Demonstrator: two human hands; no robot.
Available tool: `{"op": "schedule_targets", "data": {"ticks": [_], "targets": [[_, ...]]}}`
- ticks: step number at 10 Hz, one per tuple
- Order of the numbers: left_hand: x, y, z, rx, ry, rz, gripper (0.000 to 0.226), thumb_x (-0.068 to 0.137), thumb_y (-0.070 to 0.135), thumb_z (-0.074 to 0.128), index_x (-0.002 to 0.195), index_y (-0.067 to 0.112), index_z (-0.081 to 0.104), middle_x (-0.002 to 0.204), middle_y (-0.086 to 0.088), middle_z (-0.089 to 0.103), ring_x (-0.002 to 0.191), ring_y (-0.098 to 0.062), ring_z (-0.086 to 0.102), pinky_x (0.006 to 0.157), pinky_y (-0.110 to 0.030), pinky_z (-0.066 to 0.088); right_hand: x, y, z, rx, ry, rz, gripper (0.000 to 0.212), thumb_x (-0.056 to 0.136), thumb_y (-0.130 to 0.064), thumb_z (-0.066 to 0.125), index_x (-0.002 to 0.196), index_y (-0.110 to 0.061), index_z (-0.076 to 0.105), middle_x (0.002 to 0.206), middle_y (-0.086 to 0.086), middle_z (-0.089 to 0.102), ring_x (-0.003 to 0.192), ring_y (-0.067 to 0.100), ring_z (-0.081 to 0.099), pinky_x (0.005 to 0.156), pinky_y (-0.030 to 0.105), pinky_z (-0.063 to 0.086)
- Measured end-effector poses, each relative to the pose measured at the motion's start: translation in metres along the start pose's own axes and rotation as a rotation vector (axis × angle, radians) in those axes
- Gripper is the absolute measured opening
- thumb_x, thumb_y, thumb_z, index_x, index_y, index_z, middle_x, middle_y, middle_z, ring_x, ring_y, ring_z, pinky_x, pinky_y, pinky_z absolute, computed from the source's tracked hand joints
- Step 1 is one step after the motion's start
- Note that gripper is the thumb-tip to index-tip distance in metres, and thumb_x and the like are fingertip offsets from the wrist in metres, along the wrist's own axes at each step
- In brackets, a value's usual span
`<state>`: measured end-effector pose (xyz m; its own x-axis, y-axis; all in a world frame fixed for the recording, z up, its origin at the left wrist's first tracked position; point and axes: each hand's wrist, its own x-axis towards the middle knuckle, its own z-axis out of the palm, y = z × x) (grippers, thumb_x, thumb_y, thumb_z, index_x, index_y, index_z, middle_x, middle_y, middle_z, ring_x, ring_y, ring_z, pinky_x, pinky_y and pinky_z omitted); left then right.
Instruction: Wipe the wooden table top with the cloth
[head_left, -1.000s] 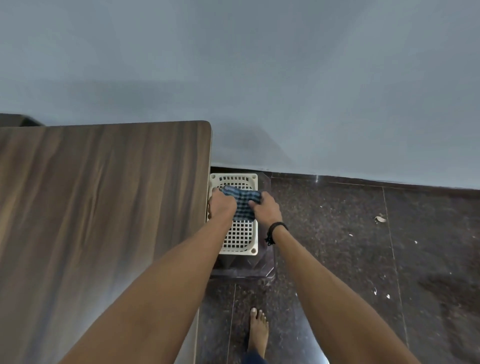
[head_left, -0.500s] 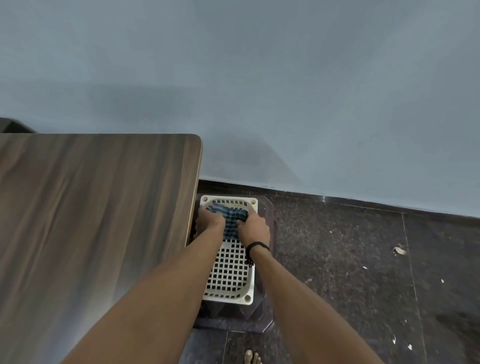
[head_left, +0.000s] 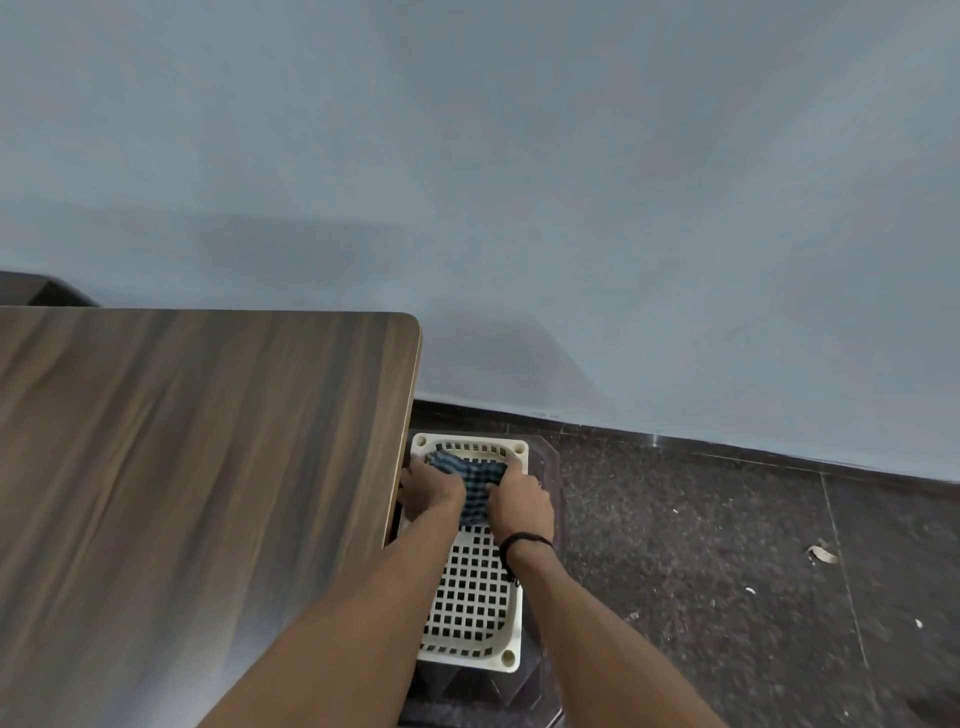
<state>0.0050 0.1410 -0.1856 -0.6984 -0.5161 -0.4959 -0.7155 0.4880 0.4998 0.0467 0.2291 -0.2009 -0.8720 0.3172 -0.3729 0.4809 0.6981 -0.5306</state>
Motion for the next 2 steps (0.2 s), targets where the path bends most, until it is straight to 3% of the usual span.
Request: {"op": "schedule_targets", "data": {"ticks": [2], "targets": [[-0.023,0.005,-0.018,0.062,0.036,0.141,0.051,0.089,0.007,0.060,0.137,0.013,0.045,0.131,-0.009,0.051,0.113,-0.028,0.053,0.080,-0.037,0.049,-0.012,-0.006,-0.017,0.007,0.052,-0.007,0.039,0.101,-0.019,0.039,0.140,-0.021,0.040,0.120,0.008,0.064,0.102,0.033,0.065,0.080,0.042,0.051]]}}
